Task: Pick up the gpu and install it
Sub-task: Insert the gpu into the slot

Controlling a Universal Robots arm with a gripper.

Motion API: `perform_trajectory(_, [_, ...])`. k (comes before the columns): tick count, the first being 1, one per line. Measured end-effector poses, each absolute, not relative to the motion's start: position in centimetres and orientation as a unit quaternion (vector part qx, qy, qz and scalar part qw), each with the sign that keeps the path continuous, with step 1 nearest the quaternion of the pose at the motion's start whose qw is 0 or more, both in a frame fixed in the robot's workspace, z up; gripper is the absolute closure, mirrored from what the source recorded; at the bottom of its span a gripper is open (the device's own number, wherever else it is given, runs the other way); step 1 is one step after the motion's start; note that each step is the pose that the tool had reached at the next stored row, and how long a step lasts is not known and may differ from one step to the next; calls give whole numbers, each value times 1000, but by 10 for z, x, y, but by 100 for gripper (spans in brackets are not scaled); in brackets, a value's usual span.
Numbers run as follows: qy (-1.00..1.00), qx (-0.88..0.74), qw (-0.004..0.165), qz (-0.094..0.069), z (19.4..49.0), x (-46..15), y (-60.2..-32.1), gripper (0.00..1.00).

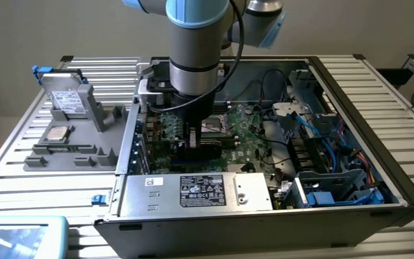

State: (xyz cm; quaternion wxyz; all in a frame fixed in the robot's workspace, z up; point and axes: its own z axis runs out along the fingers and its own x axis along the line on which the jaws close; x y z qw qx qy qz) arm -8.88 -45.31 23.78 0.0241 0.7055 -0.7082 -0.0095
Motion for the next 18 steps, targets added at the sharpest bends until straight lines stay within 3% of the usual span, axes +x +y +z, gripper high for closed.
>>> perform_trajectory(18, [-702, 712, 20, -13, 238, -89, -454, 71])
